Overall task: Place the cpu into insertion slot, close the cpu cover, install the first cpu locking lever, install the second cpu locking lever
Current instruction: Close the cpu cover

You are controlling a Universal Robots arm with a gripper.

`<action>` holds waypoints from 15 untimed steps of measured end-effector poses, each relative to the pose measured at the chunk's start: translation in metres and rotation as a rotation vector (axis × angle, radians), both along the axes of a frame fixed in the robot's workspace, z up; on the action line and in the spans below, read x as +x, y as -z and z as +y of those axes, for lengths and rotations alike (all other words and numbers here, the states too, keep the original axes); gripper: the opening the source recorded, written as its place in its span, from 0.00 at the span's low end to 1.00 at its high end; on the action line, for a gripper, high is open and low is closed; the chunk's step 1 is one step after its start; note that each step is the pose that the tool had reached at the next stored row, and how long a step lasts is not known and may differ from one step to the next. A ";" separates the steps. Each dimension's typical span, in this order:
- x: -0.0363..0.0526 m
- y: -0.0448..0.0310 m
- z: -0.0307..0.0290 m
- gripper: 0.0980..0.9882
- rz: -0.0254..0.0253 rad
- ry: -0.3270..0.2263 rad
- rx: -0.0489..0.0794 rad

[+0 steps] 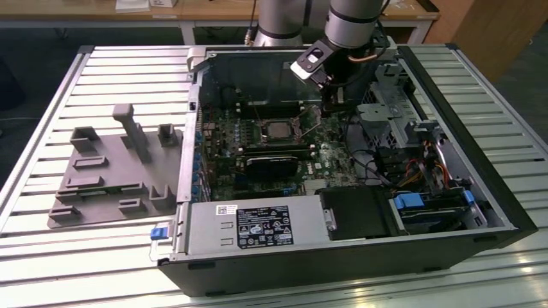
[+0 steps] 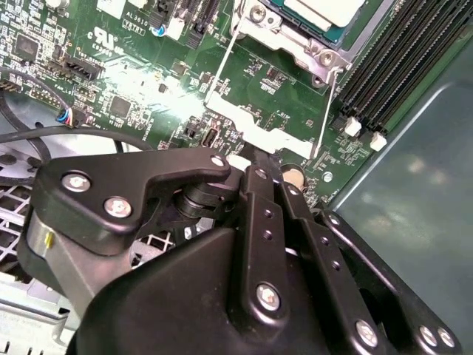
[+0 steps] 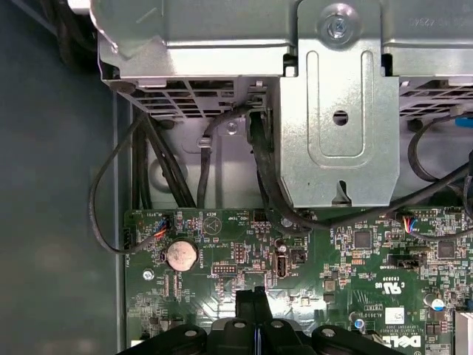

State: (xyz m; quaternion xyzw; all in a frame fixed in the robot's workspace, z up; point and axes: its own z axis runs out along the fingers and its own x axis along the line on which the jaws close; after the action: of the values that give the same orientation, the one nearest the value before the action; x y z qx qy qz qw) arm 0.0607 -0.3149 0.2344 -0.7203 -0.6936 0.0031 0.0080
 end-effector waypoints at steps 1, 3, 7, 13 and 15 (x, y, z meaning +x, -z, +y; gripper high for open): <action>0.0000 0.0000 0.0000 0.00 0.0000 0.000 0.000; -0.0006 0.0000 0.0000 0.00 0.0000 0.000 0.000; -0.0048 -0.0003 0.0000 0.00 -0.0002 0.000 0.000; -0.0134 -0.0011 0.0001 0.00 -0.0033 0.000 0.000; -0.0189 -0.0017 0.0001 0.00 -0.0063 0.000 0.000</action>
State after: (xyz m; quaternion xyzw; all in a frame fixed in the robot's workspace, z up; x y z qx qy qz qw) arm 0.0418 -0.3149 0.2361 -0.7203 -0.6937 0.0008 0.0058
